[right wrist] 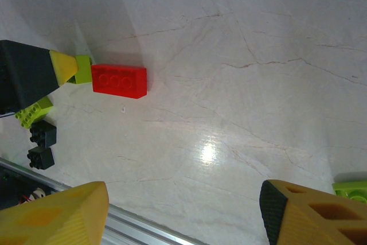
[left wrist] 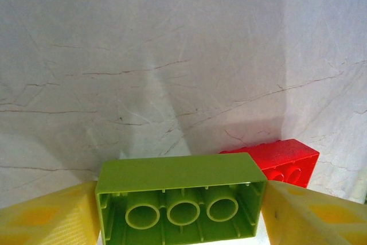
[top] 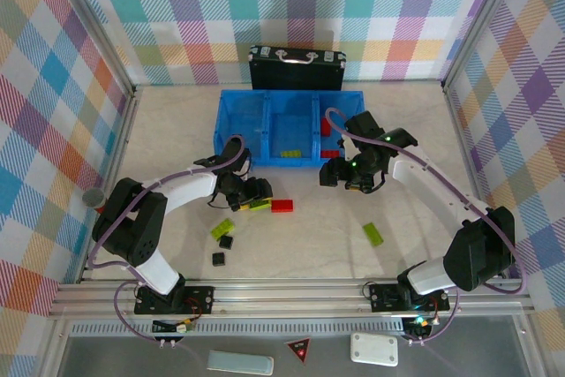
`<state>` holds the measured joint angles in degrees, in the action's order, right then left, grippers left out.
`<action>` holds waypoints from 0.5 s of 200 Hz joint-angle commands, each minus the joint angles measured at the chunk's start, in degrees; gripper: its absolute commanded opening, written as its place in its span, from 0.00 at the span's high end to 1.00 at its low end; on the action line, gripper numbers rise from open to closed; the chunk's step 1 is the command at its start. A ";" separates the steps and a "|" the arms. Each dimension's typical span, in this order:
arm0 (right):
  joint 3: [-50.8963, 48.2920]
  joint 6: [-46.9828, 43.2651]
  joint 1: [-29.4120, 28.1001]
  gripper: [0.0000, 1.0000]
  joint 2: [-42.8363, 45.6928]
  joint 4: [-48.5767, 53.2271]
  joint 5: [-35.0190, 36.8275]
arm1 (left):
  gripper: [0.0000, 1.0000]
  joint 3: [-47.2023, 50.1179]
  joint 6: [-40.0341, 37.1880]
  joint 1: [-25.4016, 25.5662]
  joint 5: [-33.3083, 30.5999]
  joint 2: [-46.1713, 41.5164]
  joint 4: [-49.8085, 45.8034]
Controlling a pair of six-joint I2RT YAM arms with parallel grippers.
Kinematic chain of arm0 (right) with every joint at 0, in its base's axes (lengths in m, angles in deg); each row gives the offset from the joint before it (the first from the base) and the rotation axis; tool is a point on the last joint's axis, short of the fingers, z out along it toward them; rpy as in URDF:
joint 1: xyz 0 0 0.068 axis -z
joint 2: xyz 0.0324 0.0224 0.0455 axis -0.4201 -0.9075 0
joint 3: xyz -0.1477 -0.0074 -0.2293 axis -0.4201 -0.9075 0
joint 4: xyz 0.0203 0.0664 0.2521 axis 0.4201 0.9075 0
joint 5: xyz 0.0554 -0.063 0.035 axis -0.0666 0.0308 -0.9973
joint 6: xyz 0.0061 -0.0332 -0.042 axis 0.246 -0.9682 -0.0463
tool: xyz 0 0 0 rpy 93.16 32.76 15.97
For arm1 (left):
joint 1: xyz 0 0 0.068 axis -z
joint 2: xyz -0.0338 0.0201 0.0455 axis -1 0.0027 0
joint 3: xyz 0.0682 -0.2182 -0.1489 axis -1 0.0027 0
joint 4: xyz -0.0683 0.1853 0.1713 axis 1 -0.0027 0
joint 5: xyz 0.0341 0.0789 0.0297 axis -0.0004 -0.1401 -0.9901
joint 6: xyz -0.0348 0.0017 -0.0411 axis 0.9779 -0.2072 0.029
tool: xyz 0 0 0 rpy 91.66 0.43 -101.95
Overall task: Sort the legos into containers by color
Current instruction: Pick up the lego from the center of the table.
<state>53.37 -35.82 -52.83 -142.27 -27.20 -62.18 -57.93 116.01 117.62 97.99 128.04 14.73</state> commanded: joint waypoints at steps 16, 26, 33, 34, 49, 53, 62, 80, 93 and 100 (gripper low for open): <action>-0.20 -0.63 -0.31 0.28 0.84 1.29 0.10 | 0.32 0.58 0.30 0.91 -0.32 -0.03 -0.90; -0.29 -0.57 -0.31 0.28 0.87 1.29 0.19 | 0.32 0.42 0.19 0.88 -0.49 -0.14 -1.13; -0.37 -0.57 -0.31 0.29 0.94 1.29 0.16 | 0.33 0.26 0.19 0.88 -0.65 -0.20 -1.36; -0.38 -0.61 -0.31 0.28 0.95 1.25 0.16 | 0.33 0.21 0.20 0.88 -0.66 -0.20 -1.41; -0.47 -0.57 -0.31 0.29 1.05 1.19 0.21 | 0.32 -0.01 0.06 0.97 -1.02 -0.45 -1.90; -0.47 -0.60 -0.31 0.29 1.14 1.17 0.20 | 0.32 -0.23 0.01 0.97 -1.03 -0.54 -2.08; -0.56 -0.56 -0.31 0.28 1.20 1.16 0.21 | 0.32 -0.52 -0.14 1.06 -1.35 -0.71 -2.71; -0.73 -0.61 -0.31 0.29 1.31 1.18 0.19 | 0.27 -1.39 -0.69 1.37 -2.49 -0.76 -4.12; -0.86 -0.61 -0.31 0.28 1.40 1.04 0.19 | 0.20 -2.01 -0.96 1.79 -3.23 -0.27 -5.15; -0.91 -0.56 -0.38 0.29 1.40 1.03 0.20 | 0.18 -2.21 -1.08 2.02 -3.68 0.07 -5.48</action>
<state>53.20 -35.82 -52.83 -142.19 -27.20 -62.18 -58.13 115.66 118.23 96.44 128.02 13.13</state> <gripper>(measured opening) 0.715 0.782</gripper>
